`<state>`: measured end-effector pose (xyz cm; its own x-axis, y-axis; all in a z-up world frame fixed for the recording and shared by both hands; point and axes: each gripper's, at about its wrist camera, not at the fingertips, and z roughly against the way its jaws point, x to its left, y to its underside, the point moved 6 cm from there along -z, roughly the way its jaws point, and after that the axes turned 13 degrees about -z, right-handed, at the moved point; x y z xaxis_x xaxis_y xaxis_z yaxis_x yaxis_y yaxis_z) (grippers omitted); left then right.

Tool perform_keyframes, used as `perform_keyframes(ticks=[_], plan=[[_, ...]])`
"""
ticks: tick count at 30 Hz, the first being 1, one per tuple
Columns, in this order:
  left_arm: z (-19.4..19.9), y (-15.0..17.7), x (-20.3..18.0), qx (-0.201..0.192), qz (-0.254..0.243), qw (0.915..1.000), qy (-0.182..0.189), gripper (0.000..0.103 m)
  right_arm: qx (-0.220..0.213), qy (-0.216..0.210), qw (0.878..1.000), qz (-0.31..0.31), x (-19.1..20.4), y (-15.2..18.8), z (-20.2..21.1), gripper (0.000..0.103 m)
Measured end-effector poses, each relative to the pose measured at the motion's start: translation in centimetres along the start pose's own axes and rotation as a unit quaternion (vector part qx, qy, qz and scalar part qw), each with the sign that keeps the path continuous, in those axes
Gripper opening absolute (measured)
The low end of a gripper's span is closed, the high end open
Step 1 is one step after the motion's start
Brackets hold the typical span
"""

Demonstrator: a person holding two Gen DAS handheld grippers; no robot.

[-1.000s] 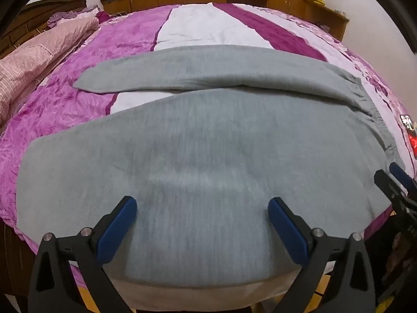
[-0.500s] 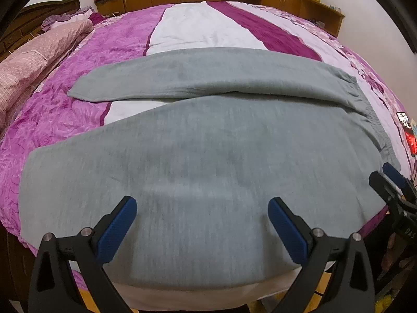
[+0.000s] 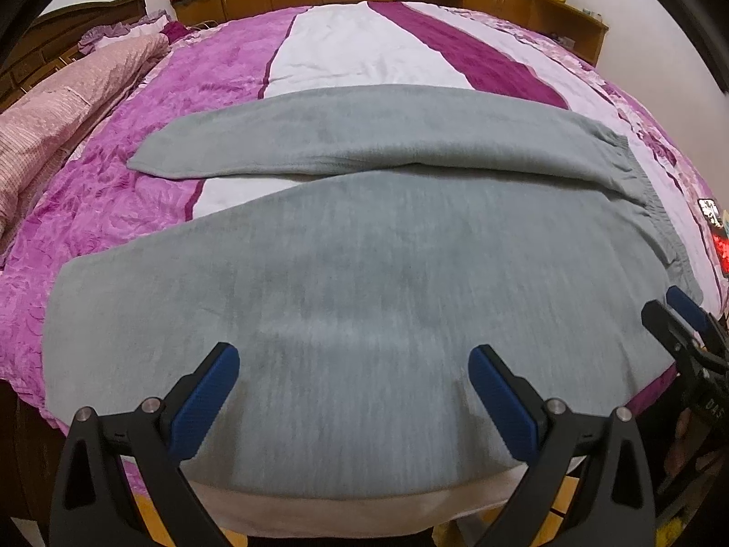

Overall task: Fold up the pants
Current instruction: 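Move both grippers over the grey sweatpants toward the waistband edge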

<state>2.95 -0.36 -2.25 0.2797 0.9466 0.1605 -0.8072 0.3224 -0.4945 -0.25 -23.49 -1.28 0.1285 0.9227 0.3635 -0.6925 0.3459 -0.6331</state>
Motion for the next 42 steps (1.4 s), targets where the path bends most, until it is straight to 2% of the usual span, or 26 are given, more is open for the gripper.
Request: perform_keyframes(ticks=[10, 28, 36, 42], plan=[[3.7, -1.1, -0.2, -0.023, -0.008, 0.9993, -0.028, 0.102, -0.012, -0.001, 1.0, -0.01, -0.5, -0.9, 1.4, 0.099], [8.6, -1.4, 0.3, -0.065, 0.001, 0.9979, -0.007, 0.102, -0.021, 0.004, 1.0, -0.012, 1.2, -3.8, 7.3, 0.099], [9.9, -2.7, 1.2, -0.077, -0.009, 0.9969, -0.012, 0.102, -0.017, 0.02, 1.0, 0.005, 2.0, -5.8, 8.9, 0.099], [9.6, -4.5, 2.3, -0.069, -0.009, 0.9976, -0.005, 0.102, -0.006, 0.034, 0.999, 0.016, 1.8, -7.9, 8.6, 0.099]])
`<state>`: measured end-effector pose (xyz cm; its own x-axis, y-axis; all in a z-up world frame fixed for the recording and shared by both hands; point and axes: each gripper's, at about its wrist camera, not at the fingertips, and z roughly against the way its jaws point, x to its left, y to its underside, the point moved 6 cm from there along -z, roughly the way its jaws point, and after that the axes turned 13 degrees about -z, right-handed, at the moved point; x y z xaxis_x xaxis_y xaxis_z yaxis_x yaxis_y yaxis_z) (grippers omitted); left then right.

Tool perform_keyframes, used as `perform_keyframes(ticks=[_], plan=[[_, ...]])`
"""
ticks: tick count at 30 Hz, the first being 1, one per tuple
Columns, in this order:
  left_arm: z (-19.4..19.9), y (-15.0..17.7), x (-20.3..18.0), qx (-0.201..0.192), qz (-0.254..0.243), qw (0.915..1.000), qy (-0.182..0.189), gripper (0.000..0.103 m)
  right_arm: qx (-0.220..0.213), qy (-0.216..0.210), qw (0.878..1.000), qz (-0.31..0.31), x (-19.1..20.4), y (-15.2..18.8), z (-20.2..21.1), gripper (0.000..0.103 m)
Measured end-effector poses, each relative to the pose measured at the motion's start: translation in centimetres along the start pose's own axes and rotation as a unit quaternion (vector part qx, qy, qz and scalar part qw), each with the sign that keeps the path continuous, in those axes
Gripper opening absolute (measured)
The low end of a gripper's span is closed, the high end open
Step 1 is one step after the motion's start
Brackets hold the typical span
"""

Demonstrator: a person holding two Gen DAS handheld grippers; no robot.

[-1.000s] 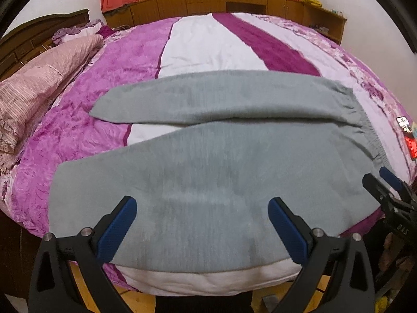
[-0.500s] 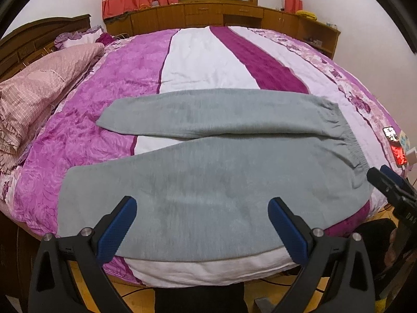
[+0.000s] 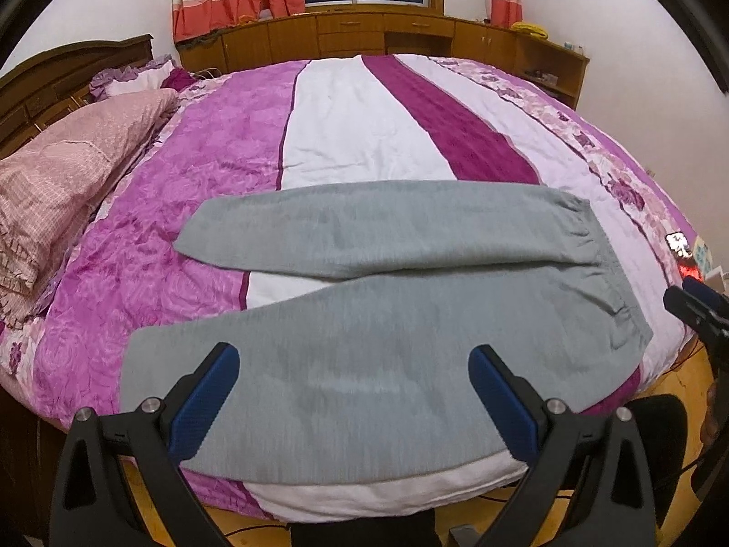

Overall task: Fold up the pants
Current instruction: 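Move both grippers over the grey sweatpants toward the waistband edge, then lower both grippers onto the waistband edge and close them on it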

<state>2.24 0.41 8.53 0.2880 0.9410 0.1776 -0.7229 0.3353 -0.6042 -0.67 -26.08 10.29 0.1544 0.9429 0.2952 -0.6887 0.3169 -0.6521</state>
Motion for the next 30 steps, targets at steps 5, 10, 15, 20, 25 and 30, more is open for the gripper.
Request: perform_keyframes(ticks=[5, 10, 15, 20, 25, 30], plan=[[0.0, -2.0, 0.2, -0.005, -0.022, 0.9997, 0.008, 0.102, -0.005, -0.001, 1.0, -0.002, -0.1, -2.3, 0.2, 0.099], [-0.6, -4.2, 0.5, 0.004, -0.028, 0.9994, 0.02, 0.102, -0.008, 0.013, 1.0, 0.012, -0.1, -4.3, 0.2, 0.099], [-1.3, -6.1, 1.2, 0.023, -0.021, 0.9987, 0.041, 0.102, 0.006, 0.022, 0.999, 0.044, 0.2, -6.1, 0.1, 0.099], [-2.0, -8.4, 1.8, 0.04, -0.032, 0.9976, 0.047, 0.102, 0.029, 0.025, 0.997, 0.061, 0.3, -8.0, -0.7, 0.099], [-2.8, -10.7, 3.2, 0.048, -0.042, 0.9976, 0.028, 0.102, 0.03, 0.043, 0.996, 0.078, 0.6, -9.9, -1.7, 0.099], [-4.5, -12.7, 4.8, 0.059, -0.031, 0.9975, 0.02, 0.102, 0.043, 0.042, 0.996, 0.072, 0.4, -12.2, -3.2, 0.099]])
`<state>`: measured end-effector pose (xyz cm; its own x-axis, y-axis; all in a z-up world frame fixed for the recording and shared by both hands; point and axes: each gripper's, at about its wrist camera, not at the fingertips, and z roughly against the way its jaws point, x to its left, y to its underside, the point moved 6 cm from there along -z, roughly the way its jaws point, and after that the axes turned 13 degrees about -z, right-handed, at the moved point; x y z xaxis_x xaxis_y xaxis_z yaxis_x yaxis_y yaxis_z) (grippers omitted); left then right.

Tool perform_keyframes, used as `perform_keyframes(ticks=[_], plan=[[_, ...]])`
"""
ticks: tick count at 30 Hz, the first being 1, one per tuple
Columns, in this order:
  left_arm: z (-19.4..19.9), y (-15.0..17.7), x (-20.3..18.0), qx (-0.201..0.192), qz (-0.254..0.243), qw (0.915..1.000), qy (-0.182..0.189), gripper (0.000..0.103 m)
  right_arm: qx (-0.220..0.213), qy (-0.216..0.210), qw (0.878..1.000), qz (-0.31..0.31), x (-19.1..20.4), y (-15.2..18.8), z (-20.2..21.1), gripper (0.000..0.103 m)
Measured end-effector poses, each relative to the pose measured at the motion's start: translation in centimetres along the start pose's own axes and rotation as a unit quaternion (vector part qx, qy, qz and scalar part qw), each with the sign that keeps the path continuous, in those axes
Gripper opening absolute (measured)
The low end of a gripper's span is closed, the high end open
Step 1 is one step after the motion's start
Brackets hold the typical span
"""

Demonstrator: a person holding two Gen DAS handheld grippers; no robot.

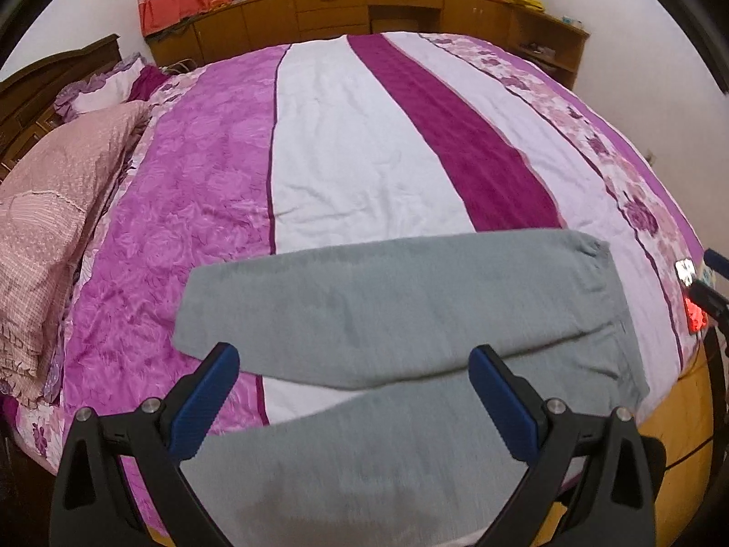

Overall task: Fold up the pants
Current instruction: 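Lower both grippers onto the waistband edge and close them on it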

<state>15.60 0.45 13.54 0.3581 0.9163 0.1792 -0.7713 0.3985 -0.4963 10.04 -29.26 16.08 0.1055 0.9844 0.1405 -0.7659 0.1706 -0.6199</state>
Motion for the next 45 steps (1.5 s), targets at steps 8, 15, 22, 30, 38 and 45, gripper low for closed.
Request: perform_keyframes(ticks=[8, 15, 22, 30, 38, 45], plan=[[-2.8, -3.6, 2.1, 0.017, -0.002, 0.9998, -0.007, 0.102, 0.031, 0.01, 0.999, -0.018, -1.8, -2.7, -3.8, 0.099], [-7.9, -5.8, 2.3, 0.044, -0.026, 0.9987, -0.003, 0.102, 0.077, 0.021, 0.996, -0.043, -4.7, -3.1, -9.5, 0.099], [-15.1, -6.6, 2.0, 0.083, -0.048, 0.9954, 0.001, 0.102, 0.128, 0.024, 0.991, -0.041, -6.7, -3.4, -15.0, 0.099], [-22.0, -6.7, 3.1, 0.116, -0.063, 0.9913, -0.005, 0.102, 0.167, 0.034, 0.985, -0.023, -6.7, -3.3, -20.7, 0.099], [-27.0, -6.0, 3.7, 0.11, -0.09, 0.9898, -0.008, 0.103, 0.194, 0.051, 0.98, -0.009, -6.6, -1.3, -25.7, 0.095], [-28.4, -5.5, 4.1, 0.086, -0.084, 0.9925, 0.02, 0.103, 0.186, 0.022, 0.982, -0.015, -7.1, -0.8, -26.5, 0.1]])
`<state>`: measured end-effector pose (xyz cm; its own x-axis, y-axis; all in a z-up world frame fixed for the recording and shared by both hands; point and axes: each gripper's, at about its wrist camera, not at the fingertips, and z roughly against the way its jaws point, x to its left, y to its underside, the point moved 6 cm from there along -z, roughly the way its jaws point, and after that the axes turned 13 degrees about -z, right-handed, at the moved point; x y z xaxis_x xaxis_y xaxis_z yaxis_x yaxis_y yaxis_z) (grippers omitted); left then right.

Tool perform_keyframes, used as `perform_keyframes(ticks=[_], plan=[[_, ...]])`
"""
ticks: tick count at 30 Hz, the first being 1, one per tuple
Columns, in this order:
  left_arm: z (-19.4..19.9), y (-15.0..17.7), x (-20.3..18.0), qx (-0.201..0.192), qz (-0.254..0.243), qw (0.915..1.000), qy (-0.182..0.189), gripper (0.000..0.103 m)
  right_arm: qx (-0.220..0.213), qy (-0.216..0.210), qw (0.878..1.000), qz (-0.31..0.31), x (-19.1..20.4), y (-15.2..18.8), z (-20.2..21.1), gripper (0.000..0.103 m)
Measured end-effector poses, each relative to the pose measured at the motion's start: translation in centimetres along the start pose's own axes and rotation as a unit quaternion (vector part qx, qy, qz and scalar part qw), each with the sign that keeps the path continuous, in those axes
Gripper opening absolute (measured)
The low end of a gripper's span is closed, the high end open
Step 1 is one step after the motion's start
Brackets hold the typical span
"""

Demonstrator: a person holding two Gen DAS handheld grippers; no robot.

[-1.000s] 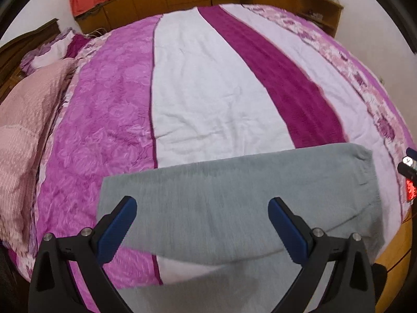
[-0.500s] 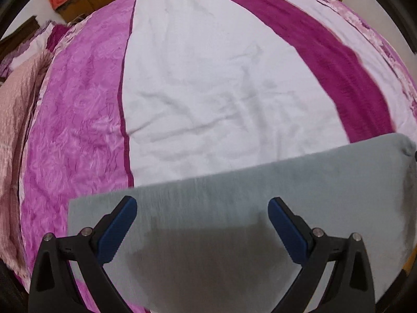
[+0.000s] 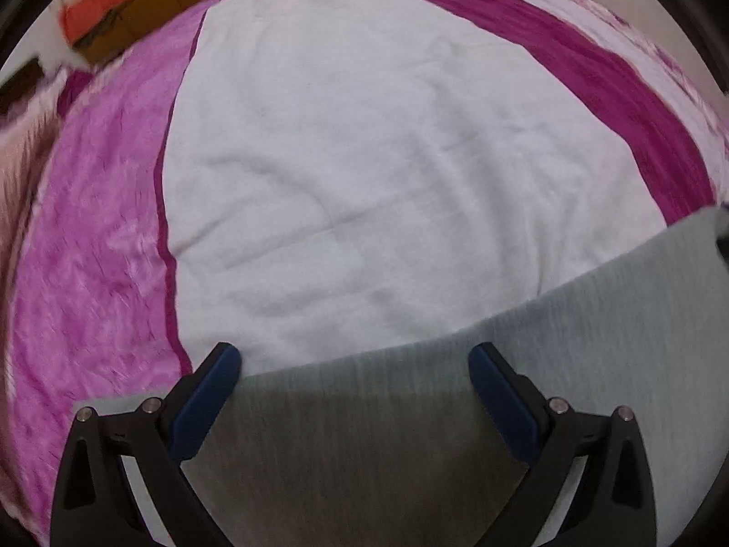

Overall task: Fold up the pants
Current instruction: 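Lower both grippers onto the waistband edge and close them on it, then lift the waistband with both grippers and fold it over toward the cuffs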

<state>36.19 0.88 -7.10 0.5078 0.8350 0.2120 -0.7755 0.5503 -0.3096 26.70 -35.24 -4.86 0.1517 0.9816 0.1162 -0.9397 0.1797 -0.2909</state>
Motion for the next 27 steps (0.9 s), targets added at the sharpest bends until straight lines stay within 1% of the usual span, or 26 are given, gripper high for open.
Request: perform_keyframes(ticks=[1, 3, 5, 8, 10, 11, 12, 13, 14, 15, 16, 17, 18, 19, 20, 21, 24, 27], plan=[[-0.3, 0.1, 0.2, 0.005, 0.016, 0.9998, 0.013, 0.103, 0.0, 0.002, 1.0, 0.003, 0.1, 0.0, -0.1, 0.1], [-0.7, 0.3, 0.5, 0.006, 0.018, 0.9994, 0.028, 0.103, -0.001, 0.003, 1.0, 0.006, 0.2, -0.2, -0.2, 0.1], [-0.9, 0.3, 0.6, 0.001, 0.01, 0.9994, 0.033, 0.103, -0.005, 0.001, 1.0, 0.009, 0.3, -0.2, -0.2, 0.1], [-0.9, 0.3, 0.5, -0.005, 0.006, 0.9996, 0.027, 0.103, -0.02, -0.002, 1.0, 0.014, 0.1, -0.2, -0.3, 0.099], [-0.7, 0.3, 0.3, -0.01, 0.004, 0.9996, 0.027, 0.097, -0.029, -0.002, 0.999, 0.014, 0.1, 0.1, 0.0, 0.095], [-0.4, 0.3, 0.1, -0.015, 0.0, 0.9994, 0.031, 0.088, -0.032, -0.003, 0.999, 0.016, 0.1, 0.3, 0.3, 0.092], [0.1, 0.2, -0.2, -0.021, -0.007, 0.9992, 0.033, 0.077, -0.035, -0.004, 0.999, 0.018, 0.2, 0.4, 0.6, 0.082], [0.5, 0.2, -0.7, -0.026, -0.012, 0.9991, 0.03, 0.07, -0.036, -0.007, 0.999, 0.018, 0.4, 0.4, 0.9, 0.067], [0.9, 0.4, -0.8, -0.03, -0.017, 0.9991, 0.025, 0.056, -0.033, -0.016, 0.999, 0.018, 0.6, 0.5, 1.4, 0.059], [1.3, 0.4, -1.3, -0.036, -0.024, 0.9989, 0.02, 0.041, -0.029, -0.022, 0.999, 0.015, 0.6, 0.6, 1.7, 0.045], [1.6, 0.3, -1.8, -0.041, -0.033, 0.9985, 0.016, 0.034, -0.023, -0.03, 0.999, 0.01, 0.6, 0.7, 1.9, 0.029], [1.8, 0.2, -2.3, -0.044, -0.038, 0.9983, 0.009, 0.024, -0.018, -0.037, 0.999, 0.005, 0.5, 0.8, 2.0, 0.021], [1.8, 0.1, -2.8, -0.046, -0.042, 0.998, 0.002, 0.012, -0.014, -0.043, 0.999, -0.001, 0.4, 0.8, 2.2, 0.009], [1.9, 0.1, -3.2, -0.048, -0.042, 0.998, 0.0, 0.01, -0.011, -0.05, 0.999, -0.008, 0.3, 1.0, 2.4, 0.005], [2.1, 0.1, -3.4, -0.049, -0.04, 0.998, -0.004, 0.005, -0.013, -0.053, 0.998, -0.01, 0.3, 1.4, 2.6, 0.004], [2.4, 0.2, -3.7, -0.051, -0.038, 0.9979, -0.003, 0.002, -0.015, -0.055, 0.998, -0.01, 0.4, 1.6, 3.0, 0.001], [4.6, 0.6, -4.2, -0.069, -0.031, 0.9971, -0.009, 0.002, -0.024, -0.067, 0.997, -0.012, 1.3, 2.5, 4.7, 0.0], [7.2, 1.4, -3.9, -0.093, -0.018, 0.9955, -0.006, 0.002, -0.04, -0.072, 0.997, -0.003, 1.3, 2.9, 6.7, 0.0]])
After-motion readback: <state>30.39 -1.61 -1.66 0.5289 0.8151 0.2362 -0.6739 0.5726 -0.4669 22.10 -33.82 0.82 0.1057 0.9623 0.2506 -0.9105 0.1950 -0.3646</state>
